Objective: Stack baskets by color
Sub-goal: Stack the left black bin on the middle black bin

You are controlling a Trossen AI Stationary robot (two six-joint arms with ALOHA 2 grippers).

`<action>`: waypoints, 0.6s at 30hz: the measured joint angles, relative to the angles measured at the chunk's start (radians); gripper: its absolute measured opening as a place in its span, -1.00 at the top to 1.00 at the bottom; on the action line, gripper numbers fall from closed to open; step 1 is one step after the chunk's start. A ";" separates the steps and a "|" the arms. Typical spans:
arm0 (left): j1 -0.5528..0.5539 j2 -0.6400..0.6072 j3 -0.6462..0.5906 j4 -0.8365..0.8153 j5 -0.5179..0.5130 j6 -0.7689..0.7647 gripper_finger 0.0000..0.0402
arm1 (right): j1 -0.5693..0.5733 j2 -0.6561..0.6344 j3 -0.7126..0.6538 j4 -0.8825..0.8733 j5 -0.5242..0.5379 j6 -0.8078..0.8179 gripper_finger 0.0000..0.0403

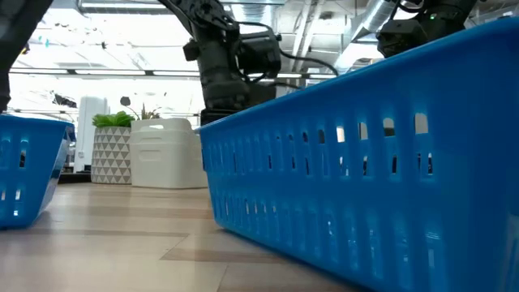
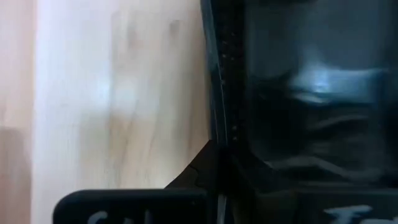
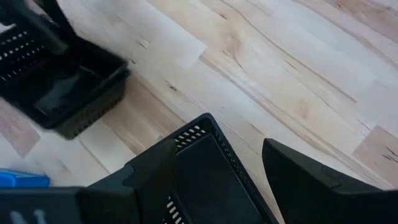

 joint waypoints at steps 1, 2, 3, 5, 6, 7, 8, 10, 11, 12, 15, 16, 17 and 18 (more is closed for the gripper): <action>0.003 0.007 0.000 0.010 -0.016 -0.034 1.00 | 0.000 0.000 0.000 -0.001 0.000 0.000 -0.31; 0.007 0.009 0.000 0.024 -0.034 -0.071 1.00 | 0.000 0.000 0.000 -0.001 0.000 0.000 -0.31; 0.013 0.009 0.000 0.041 -0.049 -0.109 1.00 | 0.000 0.000 0.000 0.000 0.000 0.000 -0.31; 0.030 0.009 0.000 0.081 -0.068 -0.183 1.00 | 0.000 0.000 0.000 -0.002 0.000 0.000 -0.31; 0.042 0.006 -0.001 0.099 -0.078 -0.219 1.00 | 0.000 0.000 0.000 -0.002 0.000 0.001 -0.31; 0.053 0.001 -0.002 0.108 -0.086 -0.253 1.00 | 0.000 0.000 0.000 -0.002 0.000 0.002 -0.31; 0.063 -0.002 0.000 0.117 -0.095 -0.284 1.00 | 0.000 0.000 0.000 -0.002 0.000 0.002 -0.31; 0.078 -0.003 0.017 0.119 -0.139 -0.341 1.00 | 0.000 0.000 0.000 -0.002 0.000 0.002 -0.31; 0.085 -0.002 0.025 0.113 -0.166 -0.368 1.00 | 0.000 0.000 0.000 -0.001 0.000 0.002 -0.31; 0.092 -0.002 0.034 0.110 -0.191 -0.395 1.00 | 0.000 0.000 0.000 0.000 0.000 0.002 -0.31; 0.118 -0.002 0.046 0.138 -0.228 -0.459 1.00 | 0.000 0.000 0.000 0.000 0.000 0.002 -0.31; 0.127 -0.001 0.051 0.135 -0.240 -0.497 1.00 | 0.000 0.000 0.000 -0.001 0.000 0.002 -0.31; 0.136 -0.001 0.054 0.133 -0.250 -0.542 1.00 | 0.000 0.000 0.000 -0.001 0.000 0.003 -0.31; 0.145 -0.001 0.055 0.138 -0.256 -0.583 1.00 | 0.000 0.000 0.000 0.000 0.000 0.004 -0.31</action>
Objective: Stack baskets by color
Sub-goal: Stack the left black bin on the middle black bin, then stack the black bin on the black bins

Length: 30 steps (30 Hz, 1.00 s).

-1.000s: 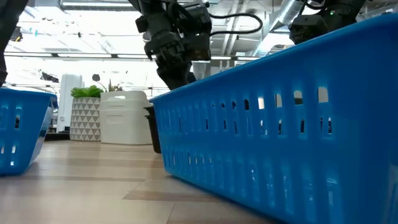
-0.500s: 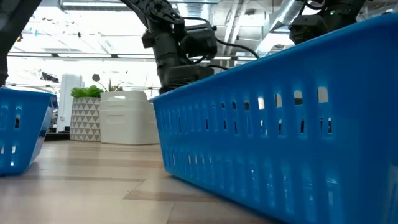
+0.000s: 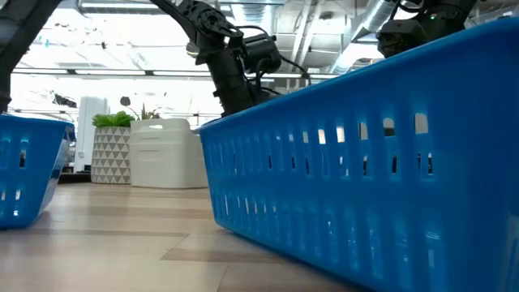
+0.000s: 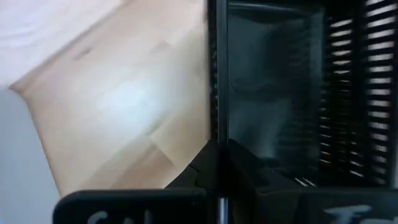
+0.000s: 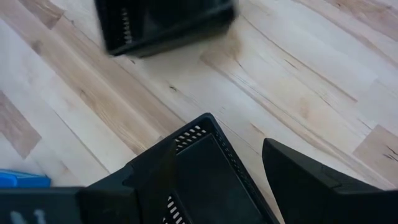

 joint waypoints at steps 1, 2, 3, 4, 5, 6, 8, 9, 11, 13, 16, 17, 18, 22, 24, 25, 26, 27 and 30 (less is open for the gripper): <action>0.007 0.000 0.000 0.002 -0.006 -0.031 1.00 | 0.000 0.000 0.000 0.001 0.000 0.003 -0.31; 0.015 0.000 0.000 0.000 -0.012 -0.050 1.00 | 0.000 0.000 0.000 0.000 0.000 0.004 -0.31; 0.019 0.000 0.000 -0.002 -0.016 -0.058 1.00 | 0.000 0.000 0.000 0.000 0.000 0.005 -0.31; 0.024 0.000 0.000 -0.001 -0.020 -0.061 1.00 | 0.000 0.000 0.000 0.001 0.000 0.006 -0.31; 0.027 0.000 0.000 0.002 -0.023 -0.062 1.00 | 0.000 0.000 0.000 0.001 0.000 0.006 -0.31; 0.029 0.000 0.000 0.007 -0.023 -0.064 1.00 | 0.000 0.000 0.000 0.001 0.000 0.006 -0.31; 0.031 0.000 0.000 0.016 -0.017 -0.065 1.00 | 0.000 0.000 0.000 0.001 0.000 0.006 -0.31; 0.032 0.000 0.000 0.019 -0.010 -0.065 1.00 | 0.000 0.000 0.000 0.000 0.000 0.006 -0.31; 0.032 0.000 0.000 0.022 0.009 -0.066 0.97 | 0.000 0.000 0.000 0.001 0.000 0.006 -0.31; 0.032 0.000 0.000 0.022 0.022 -0.082 0.89 | 0.000 0.000 0.000 0.001 0.000 0.006 -0.31; 0.032 0.000 0.000 0.022 0.023 -0.097 0.69 | 0.000 0.000 0.000 0.001 0.000 0.006 -0.31; 0.032 0.000 0.000 0.025 0.023 -0.103 0.61 | 0.000 0.000 0.000 0.001 0.000 0.005 -0.31; 0.034 0.000 0.000 0.030 0.023 -0.107 0.54 | 0.000 0.000 0.000 0.000 0.000 0.003 -0.31; 0.044 -0.013 0.000 0.059 0.031 -0.102 0.23 | 0.000 0.000 0.000 -0.001 0.000 -0.002 -0.31; 0.050 -0.030 0.010 0.067 0.031 -0.099 0.10 | 0.000 0.000 0.000 -0.003 -0.001 -0.006 -0.31; 0.052 -0.034 0.021 0.064 0.031 -0.084 0.05 | 0.000 0.000 0.000 -0.004 -0.001 -0.007 -0.31; 0.053 -0.038 0.041 0.065 0.034 -0.063 0.00 | 0.000 0.000 0.000 -0.004 -0.001 -0.008 -0.31; 0.055 -0.042 0.061 0.056 0.039 -0.039 -0.04 | 0.000 -0.003 0.000 -0.006 -0.002 -0.007 -0.31; 0.044 -0.047 0.136 0.057 0.066 0.083 -0.11 | 0.000 -0.030 0.000 -0.006 -0.003 0.002 -0.31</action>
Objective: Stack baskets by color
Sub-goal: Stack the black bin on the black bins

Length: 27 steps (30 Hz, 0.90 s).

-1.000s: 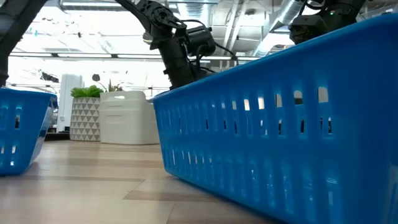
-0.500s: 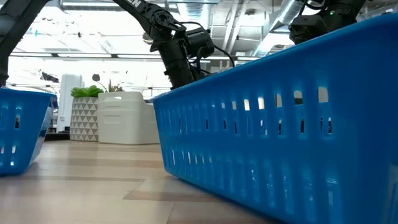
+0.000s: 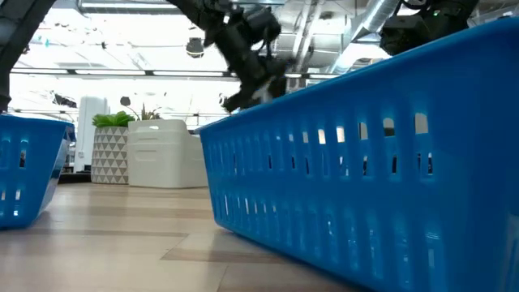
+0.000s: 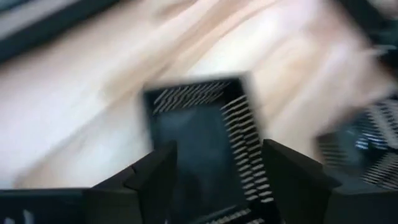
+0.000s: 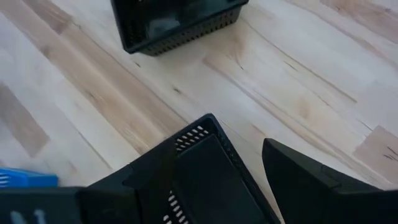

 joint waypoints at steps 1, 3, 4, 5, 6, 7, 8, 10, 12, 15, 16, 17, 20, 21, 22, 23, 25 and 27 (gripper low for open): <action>-0.009 0.000 0.026 0.009 0.015 0.056 -0.12 | 0.000 -0.013 0.000 -0.002 0.000 0.006 -0.31; -0.034 0.000 0.062 0.052 0.046 0.180 -0.12 | 0.003 -0.044 0.000 0.000 0.000 0.027 -0.31; -0.048 0.001 0.070 0.084 0.052 0.234 -0.12 | 0.003 -0.065 0.000 0.000 0.000 0.034 -0.31; -0.063 0.003 0.073 0.118 0.053 0.273 -0.11 | 0.003 -0.086 0.000 -0.004 0.000 0.041 -0.31; -0.075 0.006 0.074 0.149 0.056 0.302 -0.10 | 0.003 -0.107 0.000 -0.001 0.000 0.046 -0.31; -0.084 0.007 0.074 0.174 0.068 0.323 -0.09 | 0.003 -0.130 0.000 0.000 0.000 0.051 -0.31; -0.093 0.010 0.074 0.205 0.094 0.338 -0.08 | 0.003 -0.154 0.000 -0.003 0.000 0.060 -0.31; -0.106 0.029 0.077 0.272 0.161 0.358 -0.07 | 0.003 -0.195 0.000 -0.003 0.001 0.079 -0.31; -0.114 0.050 0.074 0.283 0.208 0.365 -0.05 | 0.004 -0.235 0.000 -0.005 0.001 0.094 -0.31; -0.131 0.089 0.074 0.325 0.236 0.368 -0.04 | 0.004 -0.276 0.000 -0.005 0.002 0.100 -0.31; -0.136 0.100 0.074 0.341 0.244 0.366 -0.04 | 0.004 -0.283 0.000 -0.004 0.002 0.103 -0.31; -0.140 0.112 0.075 0.361 0.254 0.362 -0.04 | 0.004 -0.287 0.000 -0.003 0.003 0.111 -0.31; -0.157 0.150 0.075 0.380 0.270 0.363 -0.04 | 0.004 -0.294 0.000 -0.005 0.008 0.124 -0.31; -0.163 0.161 0.075 0.393 0.270 0.364 -0.04 | 0.004 -0.293 0.000 -0.005 0.011 0.124 -0.31; -0.165 0.164 0.074 0.386 0.270 0.364 -0.04 | 0.004 -0.292 0.000 -0.006 0.014 0.125 -0.31; -0.171 0.164 0.074 0.374 0.270 0.363 -0.04 | 0.004 -0.289 0.000 -0.010 0.020 0.129 -0.31; -0.177 0.171 0.078 0.379 0.275 0.361 -0.04 | 0.004 -0.273 0.000 -0.040 0.030 0.157 -0.31; -0.178 0.167 0.075 0.327 0.312 0.352 -0.04 | 0.005 -0.240 0.000 -0.110 0.036 0.176 -0.31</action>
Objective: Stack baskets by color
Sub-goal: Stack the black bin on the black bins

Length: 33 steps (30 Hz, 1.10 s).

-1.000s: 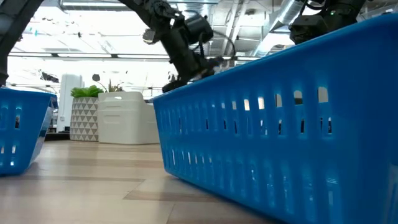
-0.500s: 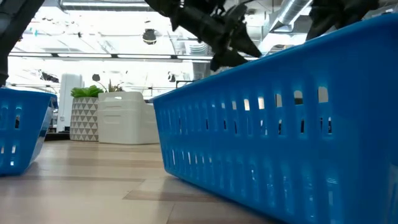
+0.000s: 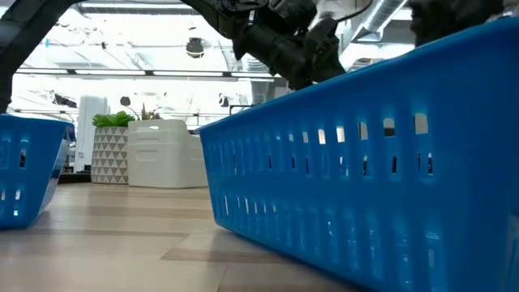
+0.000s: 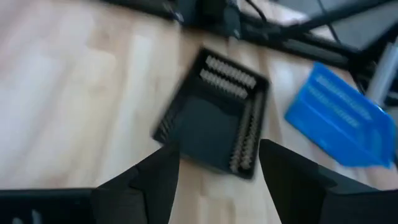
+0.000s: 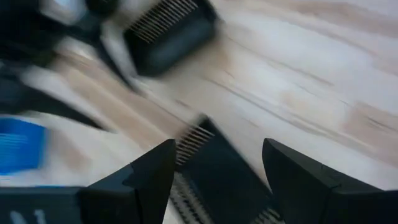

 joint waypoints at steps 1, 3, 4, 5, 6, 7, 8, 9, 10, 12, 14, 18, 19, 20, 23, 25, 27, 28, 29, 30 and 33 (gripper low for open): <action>0.000 -0.005 -0.001 -0.015 0.022 -0.006 -0.04 | 0.000 0.022 -0.003 -0.039 0.000 0.004 -0.31; 0.004 -0.036 -0.001 -0.073 0.049 -0.011 -0.04 | 0.001 0.068 -0.019 -0.112 -0.006 0.029 -0.31; 0.007 -0.060 -0.001 -0.111 0.053 -0.011 -0.04 | 0.004 0.095 -0.027 -0.136 -0.011 0.045 -0.31; 0.008 -0.081 0.001 -0.147 0.050 -0.010 -0.04 | 0.013 0.120 -0.033 -0.139 -0.015 0.064 -0.31; 0.011 -0.103 0.003 -0.184 0.039 -0.004 -0.04 | 0.023 0.144 -0.035 -0.150 -0.022 0.086 -0.31; 0.013 -0.126 0.002 -0.242 0.023 0.005 -0.04 | 0.034 0.168 -0.037 -0.158 -0.030 0.107 -0.31; 0.014 -0.146 0.001 -0.291 0.003 0.015 -0.04 | 0.050 0.196 -0.038 -0.164 -0.036 0.127 -0.31; 0.015 -0.166 0.001 -0.317 -0.025 0.024 -0.04 | 0.069 0.226 -0.038 -0.170 -0.039 0.153 -0.31; 0.015 -0.191 0.000 -0.355 -0.056 0.033 -0.04 | 0.086 0.252 -0.039 -0.178 -0.039 0.182 -0.31; 0.016 -0.243 0.000 -0.406 -0.117 0.041 -0.04 | 0.117 0.309 -0.039 -0.204 -0.040 0.251 -0.31; 0.016 -0.289 0.001 -0.446 -0.165 0.043 -0.04 | 0.143 0.360 -0.040 -0.239 -0.053 0.304 -0.31; 0.016 -0.354 0.001 -0.472 -0.217 0.042 -0.04 | 0.207 0.442 -0.039 -0.256 -0.123 0.403 -0.31; 0.016 -0.368 0.001 -0.469 -0.225 0.042 -0.04 | 0.225 0.457 -0.037 -0.250 -0.130 0.434 -0.31; 0.016 -0.381 0.001 -0.462 -0.237 0.042 -0.04 | 0.243 0.470 -0.039 -0.248 -0.142 0.467 -0.31; 0.016 -0.398 0.001 -0.461 -0.266 0.043 -0.04 | 0.285 0.505 -0.039 -0.241 -0.171 0.570 -0.31; 0.016 -0.404 -0.001 -0.480 -0.268 0.043 -0.04 | 0.304 0.529 -0.039 -0.222 -0.182 0.613 -0.31; 0.016 -0.405 0.001 -0.473 -0.267 0.043 -0.04 | 0.318 0.550 -0.039 -0.194 -0.189 0.629 -0.31; 0.016 -0.405 0.001 -0.486 -0.266 0.042 -0.04 | 0.321 0.562 -0.038 -0.172 -0.194 0.629 -0.31; 0.016 -0.404 0.001 -0.504 -0.265 0.041 -0.04 | 0.320 0.576 -0.038 -0.152 -0.198 0.629 -0.31; 0.016 -0.404 0.001 -0.524 -0.263 0.038 -0.04 | 0.319 0.590 -0.039 -0.128 -0.200 0.627 -0.31; 0.016 -0.404 0.001 -0.587 -0.260 0.038 -0.04 | 0.309 0.634 -0.038 -0.044 -0.200 0.586 -0.31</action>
